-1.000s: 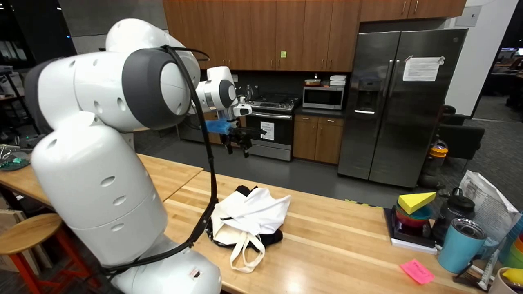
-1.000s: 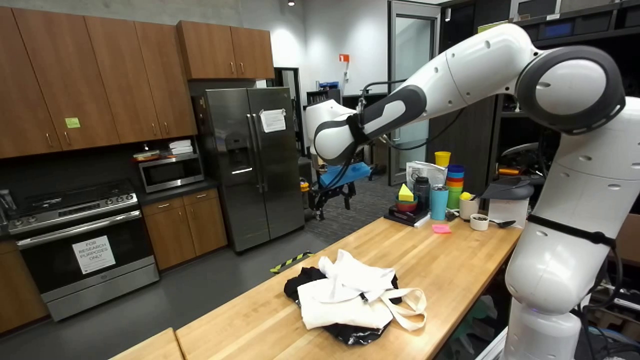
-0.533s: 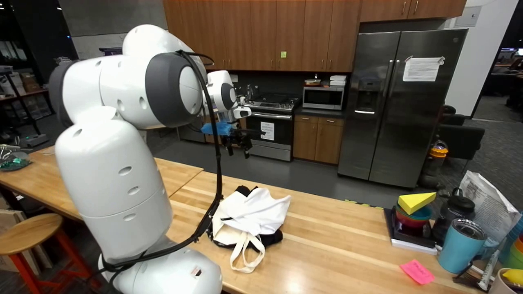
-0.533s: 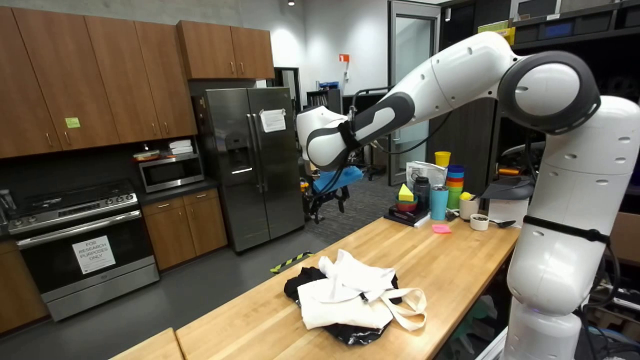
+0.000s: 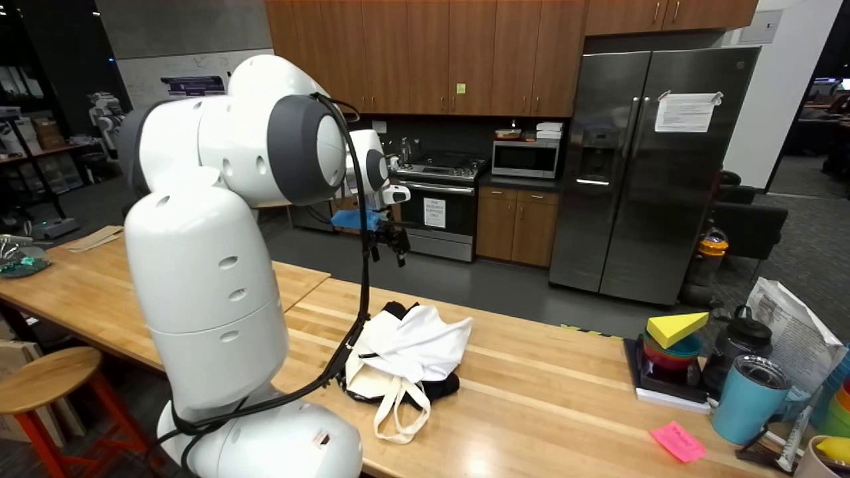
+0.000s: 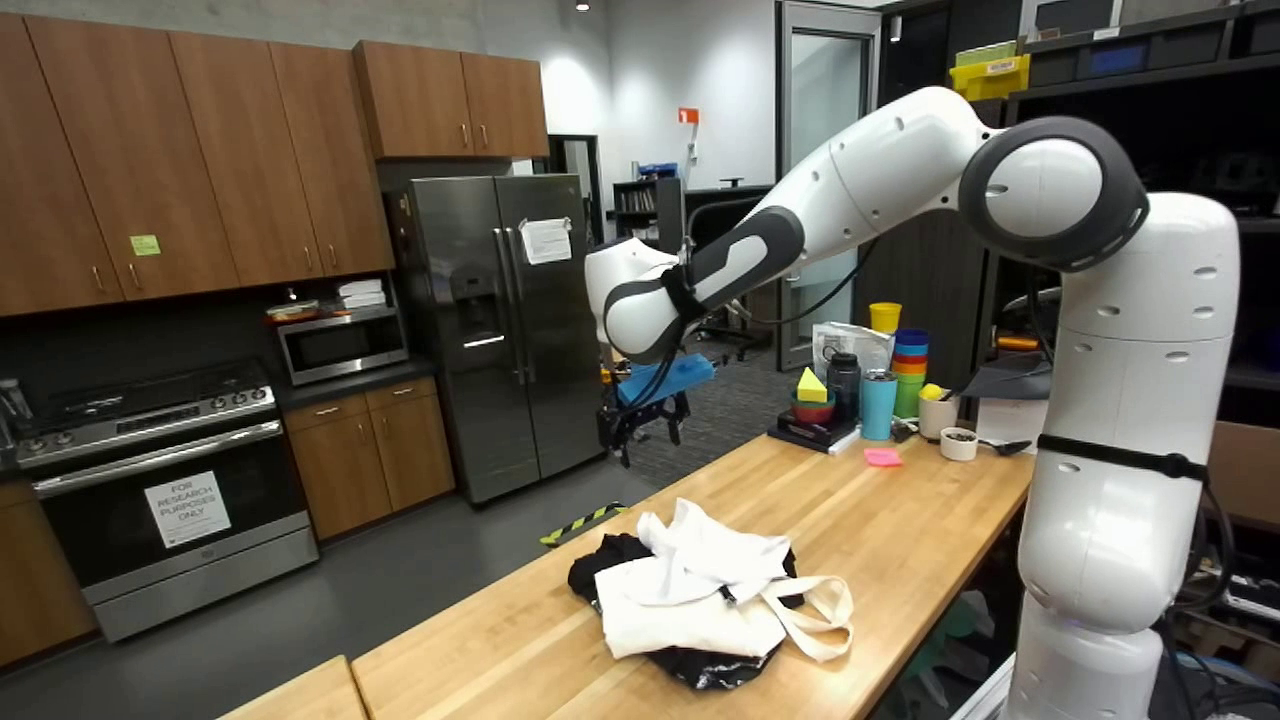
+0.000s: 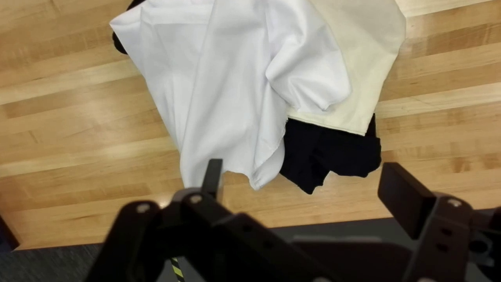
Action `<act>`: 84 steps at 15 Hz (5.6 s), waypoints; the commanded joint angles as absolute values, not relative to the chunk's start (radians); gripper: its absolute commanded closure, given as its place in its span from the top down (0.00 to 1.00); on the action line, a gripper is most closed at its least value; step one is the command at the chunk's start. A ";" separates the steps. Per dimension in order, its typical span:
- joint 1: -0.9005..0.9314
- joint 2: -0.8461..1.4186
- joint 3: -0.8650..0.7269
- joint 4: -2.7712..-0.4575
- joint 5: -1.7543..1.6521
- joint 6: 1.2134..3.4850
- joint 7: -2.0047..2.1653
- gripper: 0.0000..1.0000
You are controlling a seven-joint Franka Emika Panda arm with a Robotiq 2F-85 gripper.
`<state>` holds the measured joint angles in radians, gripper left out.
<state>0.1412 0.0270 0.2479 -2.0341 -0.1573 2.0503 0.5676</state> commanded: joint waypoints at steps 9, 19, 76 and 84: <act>0.177 0.080 0.201 -2.022 -0.126 2.104 0.565 1.00; 0.179 0.088 0.192 -2.026 -0.108 2.138 0.566 1.00; 0.362 0.649 0.048 -1.557 -0.312 1.660 1.006 0.98; 0.380 0.721 0.039 -1.457 -0.317 1.579 1.001 0.39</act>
<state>0.3616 0.6848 0.0574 -1.5158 -0.3099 1.6322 1.0001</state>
